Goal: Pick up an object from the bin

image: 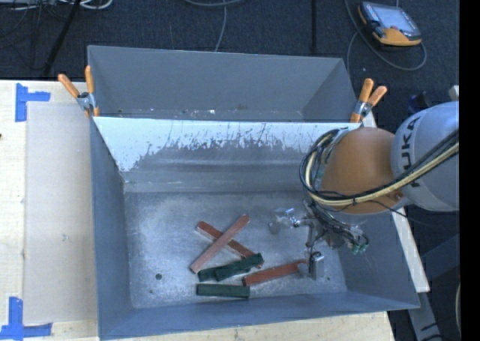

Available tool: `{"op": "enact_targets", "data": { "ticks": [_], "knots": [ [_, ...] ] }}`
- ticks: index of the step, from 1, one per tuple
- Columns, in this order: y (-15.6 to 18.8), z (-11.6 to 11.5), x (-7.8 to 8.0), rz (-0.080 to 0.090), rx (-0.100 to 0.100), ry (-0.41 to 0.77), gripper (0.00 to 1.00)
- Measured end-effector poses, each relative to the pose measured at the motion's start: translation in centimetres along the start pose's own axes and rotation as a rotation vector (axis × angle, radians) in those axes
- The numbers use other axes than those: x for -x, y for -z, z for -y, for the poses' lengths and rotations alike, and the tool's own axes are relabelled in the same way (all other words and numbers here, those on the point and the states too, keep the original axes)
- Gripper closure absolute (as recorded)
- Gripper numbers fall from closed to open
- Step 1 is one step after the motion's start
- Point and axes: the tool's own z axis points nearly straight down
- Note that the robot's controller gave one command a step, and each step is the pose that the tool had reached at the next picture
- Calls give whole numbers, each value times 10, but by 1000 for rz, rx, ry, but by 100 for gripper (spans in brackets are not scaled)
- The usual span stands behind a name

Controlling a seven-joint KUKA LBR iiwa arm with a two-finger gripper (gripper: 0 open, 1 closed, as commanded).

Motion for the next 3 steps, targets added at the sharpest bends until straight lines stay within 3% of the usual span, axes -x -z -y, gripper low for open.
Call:
{"op": "enact_targets", "data": {
  "ticks": [1, 2, 3],
  "knots": [
    [31, -47, 12, 5, -1, 200, 0],
    [44, -49, -8, 0, -1, 398, 0],
    [0, -38, 2, -2, 0, 656, 0]
  ]
}}
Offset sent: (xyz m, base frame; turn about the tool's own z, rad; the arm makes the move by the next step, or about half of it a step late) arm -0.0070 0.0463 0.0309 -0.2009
